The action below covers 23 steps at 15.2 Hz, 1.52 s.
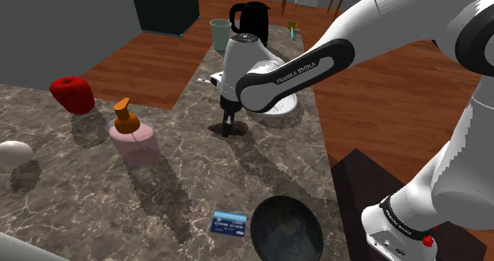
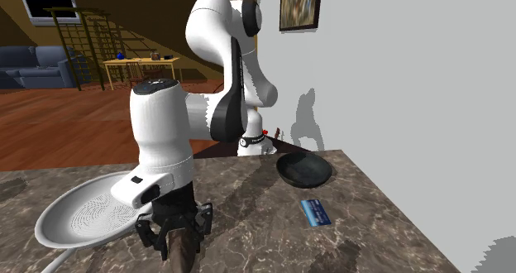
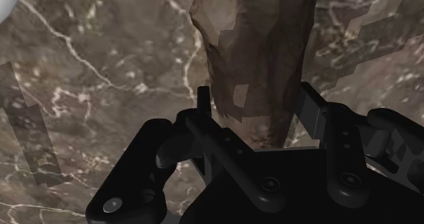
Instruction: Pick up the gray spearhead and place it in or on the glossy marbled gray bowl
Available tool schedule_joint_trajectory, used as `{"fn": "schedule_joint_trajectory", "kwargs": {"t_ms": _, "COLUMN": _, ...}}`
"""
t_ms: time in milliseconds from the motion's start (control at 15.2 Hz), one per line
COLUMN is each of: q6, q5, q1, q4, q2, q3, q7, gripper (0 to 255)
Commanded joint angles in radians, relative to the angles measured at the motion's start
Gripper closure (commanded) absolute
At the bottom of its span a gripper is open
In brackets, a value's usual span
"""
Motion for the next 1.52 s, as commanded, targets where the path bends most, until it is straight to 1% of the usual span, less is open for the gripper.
{"fn": "schedule_joint_trajectory", "kwargs": {"t_ms": 0, "q6": 0.000, "q5": 0.000, "q1": 0.000, "q4": 0.000, "q2": 0.001, "q3": 0.000, "q7": 0.000, "gripper": 255}}
{"fn": "schedule_joint_trajectory", "kwargs": {"t_ms": 66, "q6": 0.000, "q5": 0.000, "q1": 0.000, "q4": -0.001, "q2": 0.000, "q3": 0.000, "q7": 0.000, "gripper": 255}}
{"fn": "schedule_joint_trajectory", "kwargs": {"t_ms": 660, "q6": -0.104, "q5": 0.032, "q1": -0.011, "q4": 0.037, "q2": -0.069, "q3": 0.013, "q7": -0.019, "gripper": 255}}
{"fn": "schedule_joint_trajectory", "kwargs": {"t_ms": 1452, "q6": -0.249, "q5": 0.063, "q1": -0.019, "q4": 0.116, "q2": -0.139, "q3": 0.021, "q7": -0.035, "gripper": 255}}
